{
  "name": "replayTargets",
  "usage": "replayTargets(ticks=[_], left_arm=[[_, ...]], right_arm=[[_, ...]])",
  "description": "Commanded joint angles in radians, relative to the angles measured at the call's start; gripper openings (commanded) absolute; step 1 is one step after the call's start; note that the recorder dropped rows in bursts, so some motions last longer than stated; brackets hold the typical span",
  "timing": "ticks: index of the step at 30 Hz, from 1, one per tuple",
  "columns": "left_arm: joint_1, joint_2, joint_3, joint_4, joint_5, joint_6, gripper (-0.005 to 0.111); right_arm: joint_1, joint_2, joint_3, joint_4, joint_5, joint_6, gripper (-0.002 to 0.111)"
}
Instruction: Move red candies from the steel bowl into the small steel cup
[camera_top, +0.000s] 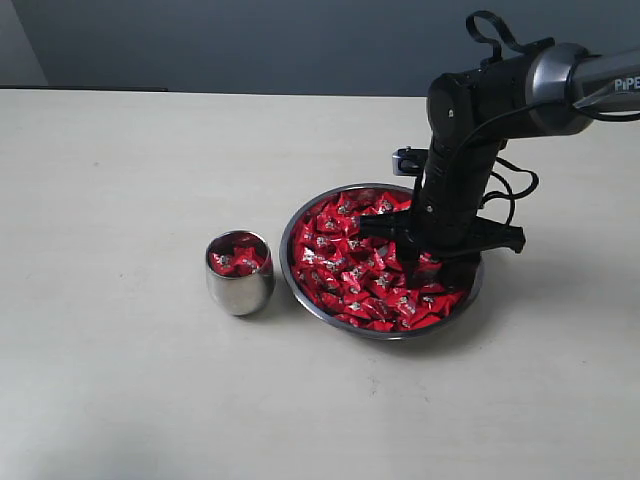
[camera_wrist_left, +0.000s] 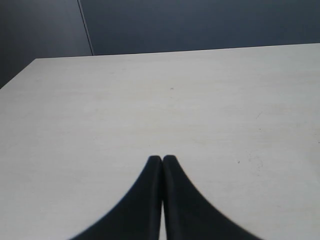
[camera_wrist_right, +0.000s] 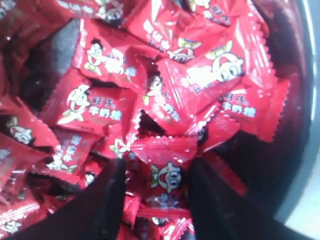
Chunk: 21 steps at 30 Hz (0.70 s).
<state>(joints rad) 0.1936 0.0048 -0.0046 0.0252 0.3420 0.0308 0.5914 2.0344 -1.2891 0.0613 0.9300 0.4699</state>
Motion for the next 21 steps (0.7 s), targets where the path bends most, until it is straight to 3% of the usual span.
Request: replayTargets(ticks=[1, 5, 21], left_arm=[[-0.007, -0.005, 0.005, 0.002, -0.008, -0.001, 0.0], [-0.007, -0.005, 0.005, 0.002, -0.008, -0.001, 0.0], [-0.007, -0.005, 0.005, 0.002, -0.008, -0.001, 0.0]], right_arm=[[-0.002, -0.001, -0.003, -0.011, 0.003, -0.003, 0.021], [-0.002, -0.001, -0.003, -0.011, 0.006, -0.003, 0.013], [-0.002, -0.068, -0.038, -0.061, 0.043, -0.007, 0.013]])
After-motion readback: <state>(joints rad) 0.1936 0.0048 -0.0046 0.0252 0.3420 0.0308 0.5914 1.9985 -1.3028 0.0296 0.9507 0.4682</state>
